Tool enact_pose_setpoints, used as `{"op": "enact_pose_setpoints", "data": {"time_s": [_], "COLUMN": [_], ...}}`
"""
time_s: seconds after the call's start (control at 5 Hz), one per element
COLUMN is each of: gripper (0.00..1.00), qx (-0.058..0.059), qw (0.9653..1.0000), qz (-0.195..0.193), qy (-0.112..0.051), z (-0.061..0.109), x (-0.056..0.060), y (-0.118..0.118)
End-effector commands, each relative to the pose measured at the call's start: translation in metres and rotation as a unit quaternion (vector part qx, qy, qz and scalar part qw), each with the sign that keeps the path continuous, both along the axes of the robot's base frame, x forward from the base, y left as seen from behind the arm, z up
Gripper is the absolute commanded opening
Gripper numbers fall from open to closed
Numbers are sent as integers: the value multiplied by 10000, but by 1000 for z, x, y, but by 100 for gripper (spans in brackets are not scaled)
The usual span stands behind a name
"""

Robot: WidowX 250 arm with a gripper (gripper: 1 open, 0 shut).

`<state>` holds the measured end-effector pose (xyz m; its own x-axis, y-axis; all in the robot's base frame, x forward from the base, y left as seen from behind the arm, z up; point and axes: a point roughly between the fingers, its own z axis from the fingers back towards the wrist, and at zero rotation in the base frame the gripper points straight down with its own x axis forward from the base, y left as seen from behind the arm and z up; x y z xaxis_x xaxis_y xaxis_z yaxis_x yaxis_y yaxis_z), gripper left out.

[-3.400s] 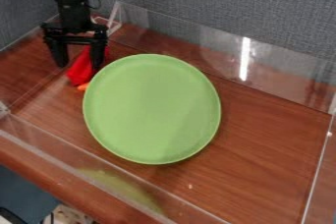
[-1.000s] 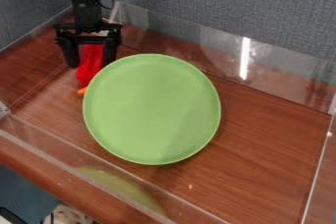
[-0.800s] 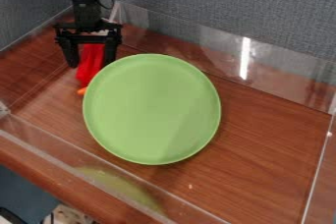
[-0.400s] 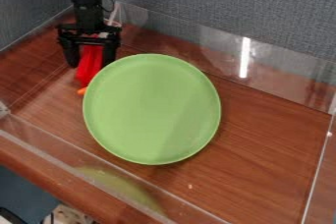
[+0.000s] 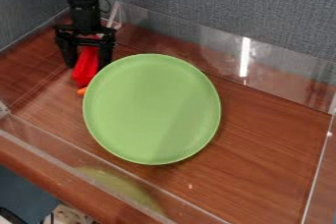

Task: Put the carrot on the left side

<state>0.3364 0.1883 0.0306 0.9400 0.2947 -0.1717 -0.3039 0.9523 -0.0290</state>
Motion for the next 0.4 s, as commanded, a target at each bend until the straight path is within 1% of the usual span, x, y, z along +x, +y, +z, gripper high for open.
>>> {"op": "enact_pose_setpoints", "data": {"time_s": [0.0,0.2], "gripper": [100,100], "qx": [184,174], "qw": [9989,9984], "qz": [-59,-62], "qy": [-437,-543], "z": [43,57], "x": [-7,-9], "y": [15,12]}}
